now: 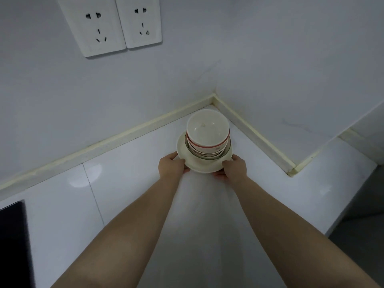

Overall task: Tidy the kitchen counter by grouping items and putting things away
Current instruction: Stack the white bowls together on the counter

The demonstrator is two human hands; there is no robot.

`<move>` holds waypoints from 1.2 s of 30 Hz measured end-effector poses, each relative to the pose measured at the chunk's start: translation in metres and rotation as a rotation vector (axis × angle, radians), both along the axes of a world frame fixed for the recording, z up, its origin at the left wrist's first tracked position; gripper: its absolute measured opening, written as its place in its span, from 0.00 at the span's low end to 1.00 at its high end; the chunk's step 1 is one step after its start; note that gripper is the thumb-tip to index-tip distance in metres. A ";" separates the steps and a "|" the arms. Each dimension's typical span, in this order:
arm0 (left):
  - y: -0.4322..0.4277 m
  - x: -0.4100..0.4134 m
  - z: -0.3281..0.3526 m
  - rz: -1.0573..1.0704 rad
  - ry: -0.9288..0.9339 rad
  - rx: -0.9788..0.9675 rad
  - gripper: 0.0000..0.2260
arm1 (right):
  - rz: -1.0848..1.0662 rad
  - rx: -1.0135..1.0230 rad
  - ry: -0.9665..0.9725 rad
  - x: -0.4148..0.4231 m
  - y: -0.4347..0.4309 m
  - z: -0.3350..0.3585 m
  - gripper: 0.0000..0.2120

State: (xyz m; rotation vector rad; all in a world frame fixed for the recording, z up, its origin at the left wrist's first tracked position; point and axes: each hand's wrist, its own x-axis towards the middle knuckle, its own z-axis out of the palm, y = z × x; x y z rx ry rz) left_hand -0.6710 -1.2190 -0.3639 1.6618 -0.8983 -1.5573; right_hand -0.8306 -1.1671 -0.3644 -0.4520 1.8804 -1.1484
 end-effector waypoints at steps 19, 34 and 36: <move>-0.104 -0.060 -0.006 0.030 0.005 0.004 0.20 | -0.066 0.046 -0.099 -0.061 -0.111 -0.006 0.13; -0.119 -0.061 0.001 -0.004 -0.126 -0.002 0.10 | -0.036 0.030 -0.198 -0.065 -0.114 -0.005 0.20; -0.121 -0.060 0.001 -0.017 -0.151 -0.004 0.12 | -0.018 0.041 -0.190 -0.065 -0.114 -0.005 0.20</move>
